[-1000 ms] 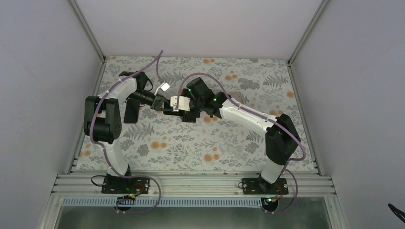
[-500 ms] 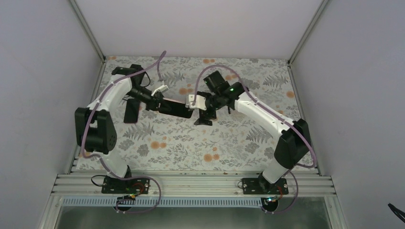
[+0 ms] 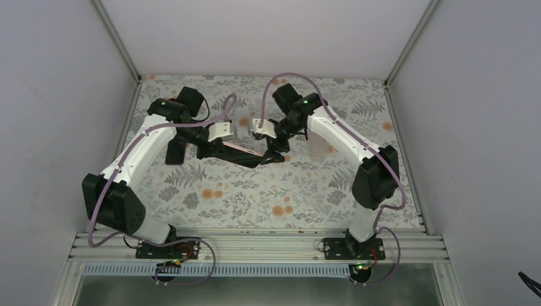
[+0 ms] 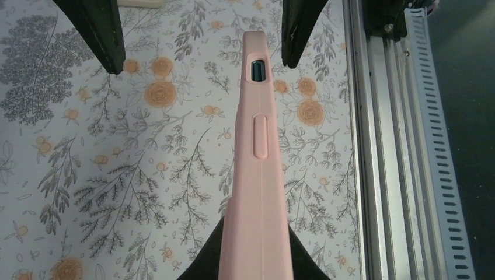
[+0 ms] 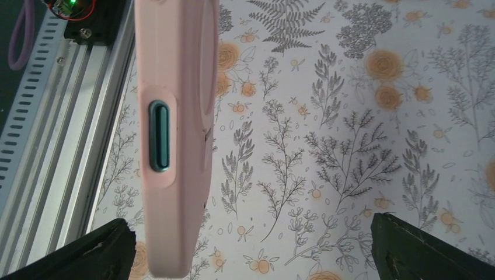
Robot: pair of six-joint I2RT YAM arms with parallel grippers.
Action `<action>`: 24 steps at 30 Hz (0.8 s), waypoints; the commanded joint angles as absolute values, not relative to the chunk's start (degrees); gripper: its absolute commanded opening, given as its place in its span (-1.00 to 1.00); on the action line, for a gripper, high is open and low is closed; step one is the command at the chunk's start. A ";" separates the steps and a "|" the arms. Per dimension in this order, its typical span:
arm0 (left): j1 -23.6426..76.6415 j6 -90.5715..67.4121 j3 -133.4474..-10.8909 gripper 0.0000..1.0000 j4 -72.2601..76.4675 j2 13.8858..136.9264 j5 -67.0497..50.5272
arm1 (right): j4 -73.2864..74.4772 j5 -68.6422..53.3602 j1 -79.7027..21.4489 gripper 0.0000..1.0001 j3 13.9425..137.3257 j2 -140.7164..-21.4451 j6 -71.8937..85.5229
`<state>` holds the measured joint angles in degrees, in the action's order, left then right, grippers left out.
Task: Take the phone out of the phone case
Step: Remove the phone case from the phone.
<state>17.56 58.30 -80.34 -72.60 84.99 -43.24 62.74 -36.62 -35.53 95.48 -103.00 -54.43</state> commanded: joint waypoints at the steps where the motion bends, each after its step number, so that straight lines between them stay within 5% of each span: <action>1: 17.90 59.40 -81.15 -0.95 -72.54 83.02 -43.01 | 68.16 -40.35 -34.86 0.99 98.85 -104.71 -57.47; 24: 20.30 58.24 -83.16 -0.95 -73.33 80.89 -41.70 | 73.57 -43.24 -33.32 0.96 103.03 -111.44 -61.73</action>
<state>19.79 58.92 -80.88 -74.81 82.11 -39.92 71.77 -40.05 -33.65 101.25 -110.26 -60.16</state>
